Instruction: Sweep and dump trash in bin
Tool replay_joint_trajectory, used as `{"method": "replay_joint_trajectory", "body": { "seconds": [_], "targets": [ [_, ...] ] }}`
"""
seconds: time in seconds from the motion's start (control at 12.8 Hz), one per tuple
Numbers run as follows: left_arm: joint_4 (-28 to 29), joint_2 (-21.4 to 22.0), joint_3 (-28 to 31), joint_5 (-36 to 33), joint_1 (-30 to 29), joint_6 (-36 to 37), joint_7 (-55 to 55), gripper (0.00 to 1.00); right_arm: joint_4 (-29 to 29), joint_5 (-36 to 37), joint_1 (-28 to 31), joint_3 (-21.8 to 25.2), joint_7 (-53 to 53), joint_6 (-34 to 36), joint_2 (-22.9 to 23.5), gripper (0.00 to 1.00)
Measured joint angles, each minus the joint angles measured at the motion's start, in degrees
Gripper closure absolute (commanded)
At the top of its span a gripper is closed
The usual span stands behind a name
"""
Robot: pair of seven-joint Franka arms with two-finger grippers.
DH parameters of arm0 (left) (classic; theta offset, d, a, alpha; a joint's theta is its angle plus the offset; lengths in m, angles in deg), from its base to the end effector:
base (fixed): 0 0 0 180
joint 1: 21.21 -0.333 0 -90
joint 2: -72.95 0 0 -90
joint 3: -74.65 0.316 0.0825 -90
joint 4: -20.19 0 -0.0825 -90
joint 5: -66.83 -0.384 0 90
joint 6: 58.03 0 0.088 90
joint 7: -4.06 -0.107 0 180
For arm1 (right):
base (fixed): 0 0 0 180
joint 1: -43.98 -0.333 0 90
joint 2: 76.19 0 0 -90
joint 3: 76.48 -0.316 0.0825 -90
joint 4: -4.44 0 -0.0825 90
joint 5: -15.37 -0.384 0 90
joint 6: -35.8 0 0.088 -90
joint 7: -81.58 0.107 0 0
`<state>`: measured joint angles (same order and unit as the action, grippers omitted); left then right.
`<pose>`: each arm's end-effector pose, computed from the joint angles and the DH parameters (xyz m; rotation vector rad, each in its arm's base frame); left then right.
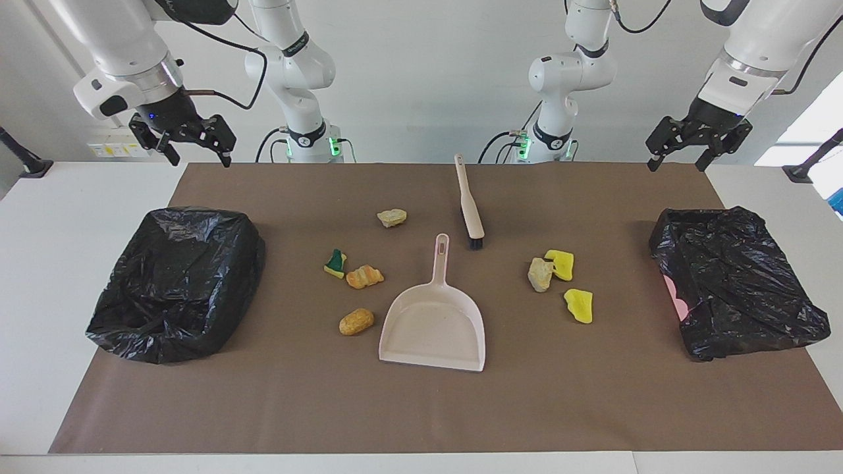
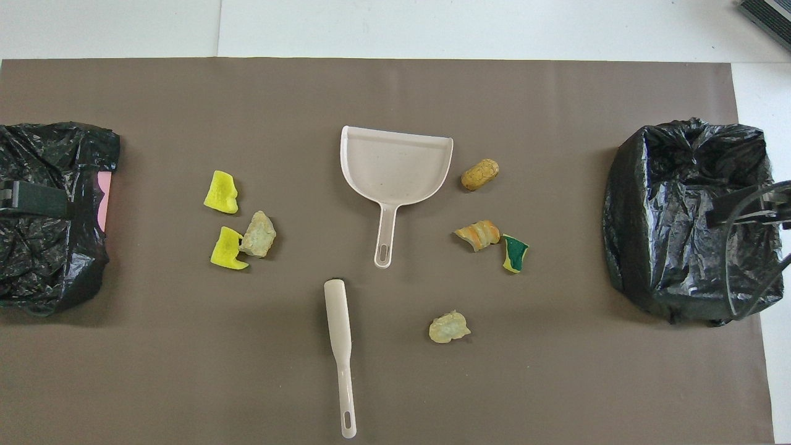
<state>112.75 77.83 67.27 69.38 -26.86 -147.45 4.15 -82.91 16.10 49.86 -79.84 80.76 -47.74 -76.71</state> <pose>0.5266 -0.0239 0.6482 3.1069 -0.0457 0.0453 0.5396 -0.0251 0.6415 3.1284 -0.0481 -0.0904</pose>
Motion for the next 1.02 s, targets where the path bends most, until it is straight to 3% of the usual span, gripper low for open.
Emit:
{"method": "replay_joint_trajectory", "body": {
  "seconds": [0.24,0.55,1.02],
  "targets": [
    [6.61,3.7,-0.54,0.06,3.06,-0.01,1.01,0.0,-0.6,-0.01,-1.82,-0.15,0.0,-0.38,-0.42,0.0],
    [16.63,7.37,-0.95,0.08,11.9,-3.31,9.38,0.0,-0.75,-0.01,-4.18,-0.22,0.0,-0.79,0.49,0.0],
    [30.28,11.68,-1.08,4.14,23.5,-14.93,23.31,0.0,-1.12,-0.07,-11.55,-0.37,0.3,-9.65,8.74,0.0]
  ]
}}
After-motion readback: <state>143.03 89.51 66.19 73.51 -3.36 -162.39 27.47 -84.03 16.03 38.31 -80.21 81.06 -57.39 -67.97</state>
